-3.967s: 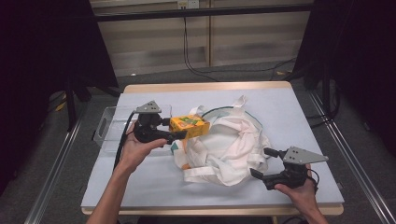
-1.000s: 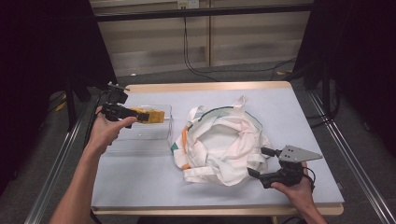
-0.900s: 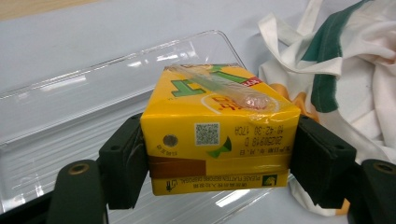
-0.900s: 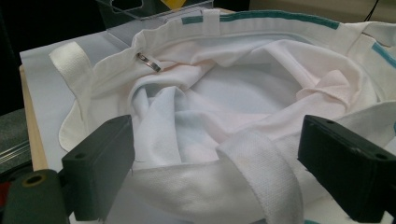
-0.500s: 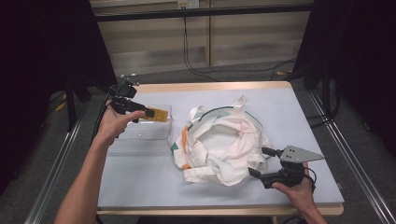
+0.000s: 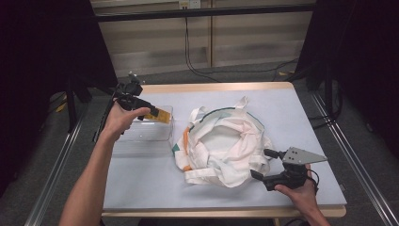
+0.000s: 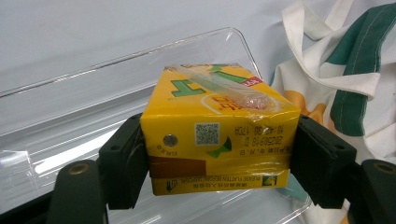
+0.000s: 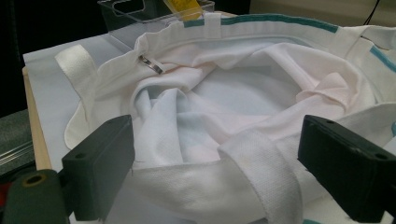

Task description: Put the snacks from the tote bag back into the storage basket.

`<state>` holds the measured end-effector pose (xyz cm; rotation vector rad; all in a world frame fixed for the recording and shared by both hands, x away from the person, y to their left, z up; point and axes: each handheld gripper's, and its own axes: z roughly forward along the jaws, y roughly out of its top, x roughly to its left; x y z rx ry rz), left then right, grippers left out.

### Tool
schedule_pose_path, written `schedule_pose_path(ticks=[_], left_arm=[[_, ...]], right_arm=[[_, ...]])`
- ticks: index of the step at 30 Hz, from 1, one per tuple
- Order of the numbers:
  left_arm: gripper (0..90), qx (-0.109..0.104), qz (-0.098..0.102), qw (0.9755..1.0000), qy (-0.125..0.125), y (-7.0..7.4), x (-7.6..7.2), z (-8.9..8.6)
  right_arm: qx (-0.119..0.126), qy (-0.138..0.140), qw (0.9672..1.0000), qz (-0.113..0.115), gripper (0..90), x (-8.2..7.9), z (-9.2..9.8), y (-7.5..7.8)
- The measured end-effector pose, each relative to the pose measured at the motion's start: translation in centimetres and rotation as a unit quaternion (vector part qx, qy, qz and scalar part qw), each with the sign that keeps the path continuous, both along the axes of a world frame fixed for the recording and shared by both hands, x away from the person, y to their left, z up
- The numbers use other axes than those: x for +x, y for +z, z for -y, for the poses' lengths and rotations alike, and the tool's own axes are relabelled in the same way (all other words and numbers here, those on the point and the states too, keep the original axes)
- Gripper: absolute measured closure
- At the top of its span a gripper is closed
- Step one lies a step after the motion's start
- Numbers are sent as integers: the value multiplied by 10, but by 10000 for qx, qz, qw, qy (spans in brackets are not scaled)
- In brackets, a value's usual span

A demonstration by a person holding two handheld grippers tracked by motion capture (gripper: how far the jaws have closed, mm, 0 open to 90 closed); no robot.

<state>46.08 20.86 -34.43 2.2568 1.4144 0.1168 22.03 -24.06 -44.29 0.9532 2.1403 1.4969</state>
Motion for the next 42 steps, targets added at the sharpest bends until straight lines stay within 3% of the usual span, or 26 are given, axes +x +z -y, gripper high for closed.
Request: schedule_pose_path(ticks=[13, 21, 22, 30, 32, 38, 41, 42], left_arm=[[275, 6, -107, 9999, 122, -5, 5, 5], [276, 15, -291, 9994, 198, -8, 9, 4], [276, 106, -298, 9993, 203, -9, 10, 4], [274, 57, -475, 9984, 308, -6, 16, 14], [274, 192, -485, 9982, 285, -5, 16, 19], [275, 257, -660, 9965, 450, -4, 23, 25], [275, 389, -646, 9961, 463, -4, 25, 30], [276, 417, -725, 9953, 484, -3, 25, 31]], right_arm=[[20, 10, 10000, -24, 106, -1, 0, 0], [10, 31, 10000, -32, 106, 0, 0, -1], [13, 29, 10000, -34, 106, 0, 0, -1], [19, 36, 10000, -38, 106, 0, 0, -1], [14, 38, 10000, -36, 106, 0, 0, -1], [29, 49, 10000, -27, 106, 0, 0, -1], [35, 52, 10000, -34, 106, 0, 0, -1], [26, 49, 10000, -57, 106, 1, 0, -1]])
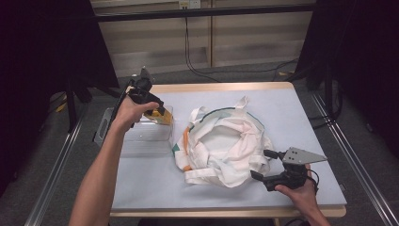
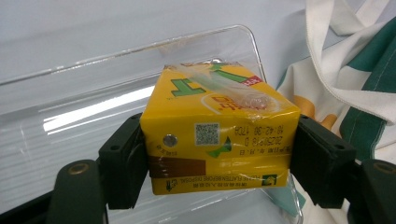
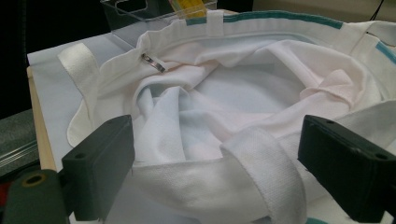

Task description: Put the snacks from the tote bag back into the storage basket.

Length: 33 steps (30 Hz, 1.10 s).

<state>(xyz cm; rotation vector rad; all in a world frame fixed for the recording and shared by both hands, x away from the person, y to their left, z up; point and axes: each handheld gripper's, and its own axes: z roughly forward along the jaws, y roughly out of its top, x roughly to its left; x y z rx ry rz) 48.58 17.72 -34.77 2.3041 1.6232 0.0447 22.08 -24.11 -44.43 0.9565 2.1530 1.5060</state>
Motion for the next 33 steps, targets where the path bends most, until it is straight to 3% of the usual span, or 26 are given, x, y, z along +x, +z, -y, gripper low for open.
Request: schedule_pose_path(ticks=[12, 18, 27, 33], left_arm=[[276, -26, -278, 9986, 439, -3, 11, 5], [275, 124, -363, 9986, 369, -8, 18, 11], [274, 28, -237, 9978, 614, -16, 23, 18], [274, 106, -73, 9970, 762, -17, 24, 23]], right_arm=[[0, 49, 10000, -1, 106, 0, -2, -1], [1, 70, 10000, -7, 106, 1, -2, -1], [-22, 117, 9999, -14, 106, 1, -3, -2], [-35, 135, 9999, -18, 105, 0, -3, -2]])
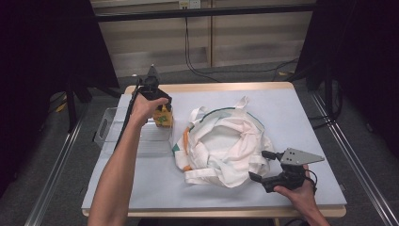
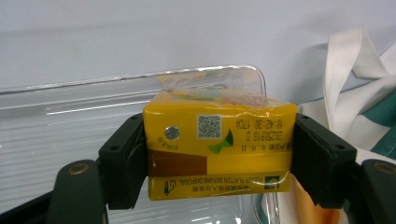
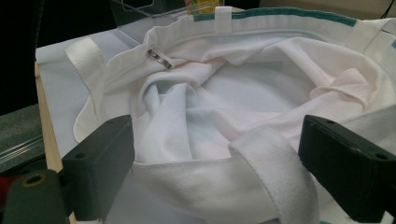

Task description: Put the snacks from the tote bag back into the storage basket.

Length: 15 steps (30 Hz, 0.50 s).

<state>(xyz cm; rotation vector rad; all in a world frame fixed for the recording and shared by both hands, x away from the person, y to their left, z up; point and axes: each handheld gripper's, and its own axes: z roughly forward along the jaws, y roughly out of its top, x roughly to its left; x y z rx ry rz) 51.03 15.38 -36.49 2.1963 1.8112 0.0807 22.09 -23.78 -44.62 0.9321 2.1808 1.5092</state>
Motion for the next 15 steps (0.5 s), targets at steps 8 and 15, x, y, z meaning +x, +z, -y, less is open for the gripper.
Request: schedule_pose_path(ticks=[8, 15], left_arm=[[274, -144, 365, 9992, 33, -5, 0, -2], [276, -133, 499, 9985, 198, -7, -6, 0]], right_arm=[[2, -9, 10000, 25, 106, 1, 2, 0], [-18, 4, 10000, 27, 105, 2, 1, 0]])
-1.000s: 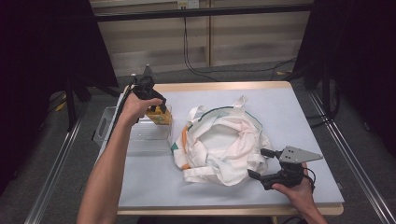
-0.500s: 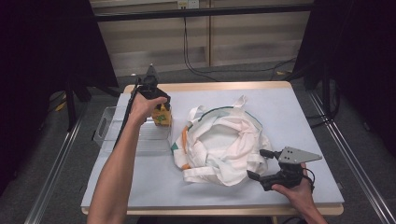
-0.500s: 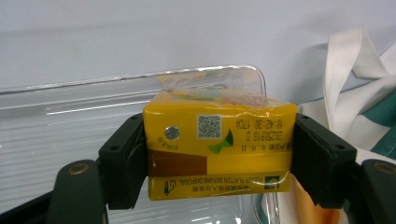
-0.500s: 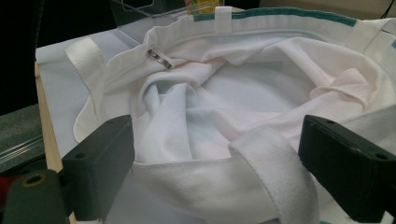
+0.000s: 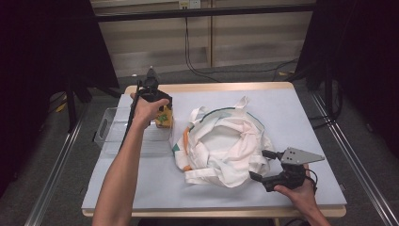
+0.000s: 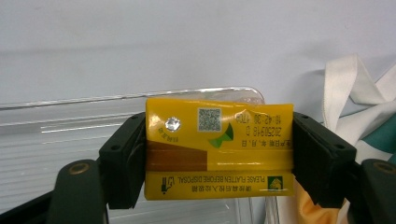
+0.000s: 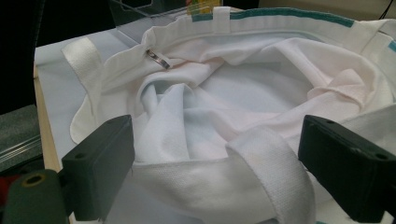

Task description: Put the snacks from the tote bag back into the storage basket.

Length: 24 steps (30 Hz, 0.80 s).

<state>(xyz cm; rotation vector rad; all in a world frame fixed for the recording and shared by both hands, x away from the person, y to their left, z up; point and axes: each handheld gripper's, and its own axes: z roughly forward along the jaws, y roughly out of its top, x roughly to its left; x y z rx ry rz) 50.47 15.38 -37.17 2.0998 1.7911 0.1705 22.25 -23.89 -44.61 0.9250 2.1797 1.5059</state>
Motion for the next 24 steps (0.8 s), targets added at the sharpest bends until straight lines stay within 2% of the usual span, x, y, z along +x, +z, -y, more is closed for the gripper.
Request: schedule_pose_path(ticks=[4, 6, 10, 15, 18, 19, 22, 24], left_arm=[[277, -14, 7, 9999, 145, 0, -2, 0], [277, -9, 53, 10000, 69, -1, -2, 1], [274, -127, 97, 9998, 86, -3, -4, -2], [261, -227, 118, 9997, -44, -4, -3, -6], [250, -389, 136, 9991, -60, -6, -3, -10], [243, -455, 74, 9989, -94, -6, -3, -12], [227, -345, 149, 9990, -253, -8, -4, -13], [172, -307, 265, 9984, -398, -10, -5, -15]], right_arm=[[10, 4, 10000, -5, 105, -1, -1, 0], [15, 2, 10000, -10, 106, -1, -1, 1], [11, -7, 10000, 18, 106, -2, 0, 1], [21, -27, 10000, 13, 106, -1, 1, 1], [32, -37, 10000, 4, 106, -1, 2, 1], [30, -41, 10000, 1, 106, -1, 2, 1], [17, -60, 10000, 10, 106, 0, 2, 1], [28, -46, 10000, 1, 106, -1, 2, 1]])
